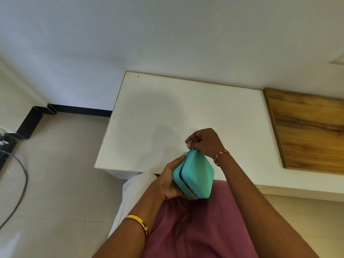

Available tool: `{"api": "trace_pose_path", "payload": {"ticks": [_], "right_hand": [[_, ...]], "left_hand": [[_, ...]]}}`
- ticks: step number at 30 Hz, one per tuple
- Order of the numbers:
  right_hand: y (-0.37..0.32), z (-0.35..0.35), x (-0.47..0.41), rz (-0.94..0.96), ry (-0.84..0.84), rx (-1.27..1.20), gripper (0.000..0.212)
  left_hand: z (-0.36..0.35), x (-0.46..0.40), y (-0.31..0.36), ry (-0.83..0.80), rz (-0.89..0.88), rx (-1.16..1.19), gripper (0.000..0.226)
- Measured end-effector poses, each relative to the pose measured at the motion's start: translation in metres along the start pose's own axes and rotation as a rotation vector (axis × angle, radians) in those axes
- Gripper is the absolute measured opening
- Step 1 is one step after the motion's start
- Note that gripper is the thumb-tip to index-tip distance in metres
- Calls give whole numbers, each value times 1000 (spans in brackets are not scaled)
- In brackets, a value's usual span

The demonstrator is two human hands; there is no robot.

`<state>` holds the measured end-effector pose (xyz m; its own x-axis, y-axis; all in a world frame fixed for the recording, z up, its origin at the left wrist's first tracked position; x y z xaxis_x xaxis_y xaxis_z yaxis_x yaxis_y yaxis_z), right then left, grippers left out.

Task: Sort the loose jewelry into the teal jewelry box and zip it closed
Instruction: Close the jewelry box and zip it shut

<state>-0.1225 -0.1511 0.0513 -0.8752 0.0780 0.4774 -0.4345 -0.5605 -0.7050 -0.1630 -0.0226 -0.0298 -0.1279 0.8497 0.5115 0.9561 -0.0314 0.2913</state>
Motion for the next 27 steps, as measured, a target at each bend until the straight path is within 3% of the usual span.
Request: {"api": "trace_pose_path", "payload": {"ticks": [4,10,17,27], "right_hand": [[11,3,0,-147,-27,-235,13],[26,6,3,-231,53,-251,12],[4,-2,0,-80,114,-70,6],[-27,-42,22,87,8,160,6]], "left_hand": [[-1,0,0,-10,-32,13,51],[1,0,0,-15,-36,13,53],[-2,0,0,-1,15,-3,53],[0,4,3,17,-12,193,61]]}}
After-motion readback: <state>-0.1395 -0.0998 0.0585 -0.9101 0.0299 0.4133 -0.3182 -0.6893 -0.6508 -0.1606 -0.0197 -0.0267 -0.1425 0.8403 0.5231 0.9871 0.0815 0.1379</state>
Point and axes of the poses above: each hand's wrist, its own x-axis away from the middle knuckle, its own z-axis out of the back of the hand, y = z × x, the point moved 3 cm from there along -x, towards the middle knuckle, and after that the axes turned 13 degrees about -y, right-handed, at the moved point
